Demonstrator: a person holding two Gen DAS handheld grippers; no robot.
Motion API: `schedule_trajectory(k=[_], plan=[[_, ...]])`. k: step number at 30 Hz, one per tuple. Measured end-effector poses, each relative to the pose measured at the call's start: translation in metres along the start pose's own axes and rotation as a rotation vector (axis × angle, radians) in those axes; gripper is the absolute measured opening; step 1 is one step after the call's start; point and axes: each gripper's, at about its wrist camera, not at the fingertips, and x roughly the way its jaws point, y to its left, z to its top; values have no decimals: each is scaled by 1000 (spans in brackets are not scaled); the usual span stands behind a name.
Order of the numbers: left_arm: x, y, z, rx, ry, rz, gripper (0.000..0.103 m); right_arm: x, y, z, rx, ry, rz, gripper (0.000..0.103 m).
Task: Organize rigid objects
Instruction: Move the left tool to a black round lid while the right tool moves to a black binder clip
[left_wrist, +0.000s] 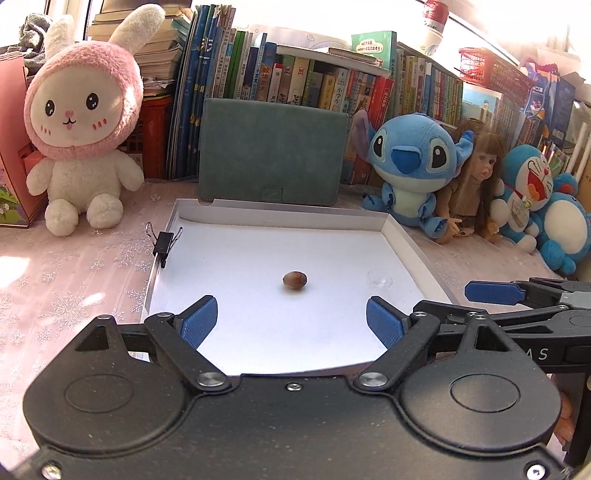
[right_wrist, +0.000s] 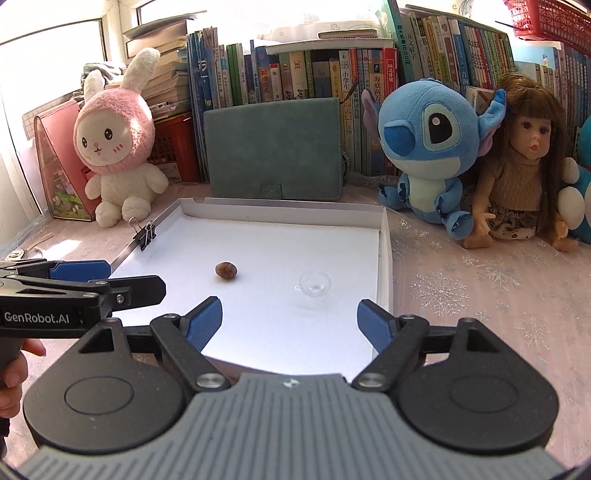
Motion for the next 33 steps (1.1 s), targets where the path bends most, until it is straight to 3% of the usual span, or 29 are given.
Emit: schedule_trajectory(k=[13,15,22,29,33], plan=[[-48,-3,-54,52,15,-29,88,-52,15,-51,-100,-90,41,90],[-55,-5,-64,51,15,-18,94,-57,15,-59,-103,-96,47,91],[-79,3,-96,7,15,-20,94,-70,13,-85,-109,-108,64,91],[-96,15,-117,-28,-5,12,94,-84,15,-112,-120,-134,50,96],[-105,19,-125,-8,-34,57,94,-87,18,-125,-148,-163,-31,99]])
